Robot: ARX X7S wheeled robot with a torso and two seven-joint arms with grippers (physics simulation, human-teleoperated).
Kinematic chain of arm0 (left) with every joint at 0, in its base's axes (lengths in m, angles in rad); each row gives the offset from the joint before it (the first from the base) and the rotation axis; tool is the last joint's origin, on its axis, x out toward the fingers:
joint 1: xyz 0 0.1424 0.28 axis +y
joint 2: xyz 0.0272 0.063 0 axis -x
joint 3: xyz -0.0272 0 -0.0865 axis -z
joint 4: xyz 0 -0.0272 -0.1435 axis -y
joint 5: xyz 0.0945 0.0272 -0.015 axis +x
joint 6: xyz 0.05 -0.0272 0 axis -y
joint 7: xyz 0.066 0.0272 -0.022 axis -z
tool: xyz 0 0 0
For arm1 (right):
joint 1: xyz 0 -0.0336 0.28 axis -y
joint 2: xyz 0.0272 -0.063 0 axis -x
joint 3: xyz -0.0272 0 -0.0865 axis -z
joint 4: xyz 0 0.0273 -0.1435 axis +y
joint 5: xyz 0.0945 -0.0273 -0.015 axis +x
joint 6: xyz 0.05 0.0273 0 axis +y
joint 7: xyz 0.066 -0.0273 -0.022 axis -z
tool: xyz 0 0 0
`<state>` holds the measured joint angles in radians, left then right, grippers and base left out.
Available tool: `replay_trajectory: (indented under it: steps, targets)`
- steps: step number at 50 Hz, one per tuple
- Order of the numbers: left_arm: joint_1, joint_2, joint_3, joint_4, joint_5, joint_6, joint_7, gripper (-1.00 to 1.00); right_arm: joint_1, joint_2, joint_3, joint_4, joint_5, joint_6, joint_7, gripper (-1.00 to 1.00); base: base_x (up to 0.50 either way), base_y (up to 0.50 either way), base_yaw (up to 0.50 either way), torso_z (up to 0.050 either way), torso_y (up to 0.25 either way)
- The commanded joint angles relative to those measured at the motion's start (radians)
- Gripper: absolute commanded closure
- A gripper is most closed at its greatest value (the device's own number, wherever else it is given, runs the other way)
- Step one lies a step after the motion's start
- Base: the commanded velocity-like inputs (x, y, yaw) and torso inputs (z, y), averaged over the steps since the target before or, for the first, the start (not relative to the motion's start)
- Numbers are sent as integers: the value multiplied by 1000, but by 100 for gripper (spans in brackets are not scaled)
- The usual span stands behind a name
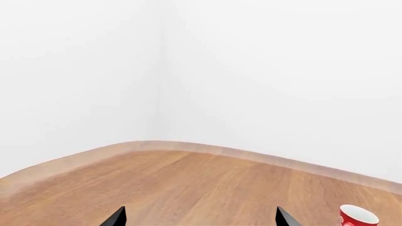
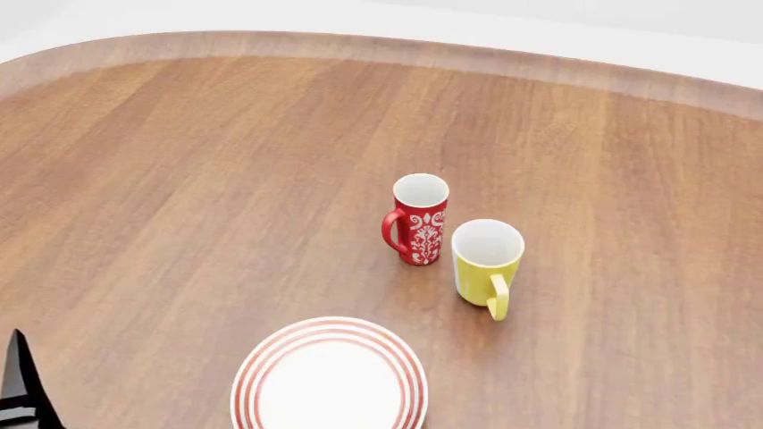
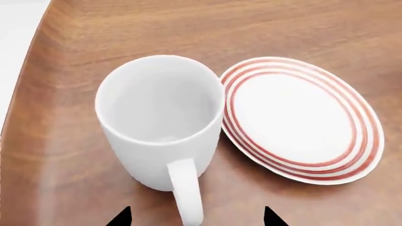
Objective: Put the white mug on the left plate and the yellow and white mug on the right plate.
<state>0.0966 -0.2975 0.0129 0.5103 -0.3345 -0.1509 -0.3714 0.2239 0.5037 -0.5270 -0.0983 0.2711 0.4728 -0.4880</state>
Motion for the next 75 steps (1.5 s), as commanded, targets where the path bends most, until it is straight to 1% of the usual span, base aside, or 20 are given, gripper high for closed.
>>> replay_trajectory:
  steps: [1, 15, 31, 53, 54, 61, 67, 75]
  targets:
    - [2, -5, -3, 7, -6, -5, -9, -100, 34, -33, -13, 93, -4, -30, -19, -100, 0, 0, 0, 0, 0]
    - [-2, -8, 1, 5, -10, -6, -15, -100, 63, -66, -76, 159, -29, -77, -71, -100, 0, 0, 0, 0, 0]
    - [4, -15, -1, 13, -17, -5, -21, -100, 61, -80, -67, 262, -23, -130, -76, -100, 0, 0, 0, 0, 0]
    - [9, -24, -7, 24, -32, -6, -31, -100, 113, -116, -81, 347, -27, -140, -89, -100, 0, 0, 0, 0, 1]
    - [10, -25, -7, 26, -33, -7, -31, -100, 108, -114, -85, 337, -27, -137, -91, 100, 0, 0, 0, 0, 0]
    - [10, -26, -5, 24, -33, -5, -34, -100, 101, -106, -90, 329, -27, -145, -96, 100, 0, 0, 0, 0, 0]
    - [8, -28, -4, 21, -34, -5, -36, -100, 85, -94, -100, 275, -29, -145, -96, 100, 0, 0, 0, 0, 0]
    - [6, -29, 0, 18, -34, -5, -38, -100, 52, -47, -110, 86, -29, -101, -79, 100, 0, 0, 0, 0, 0]
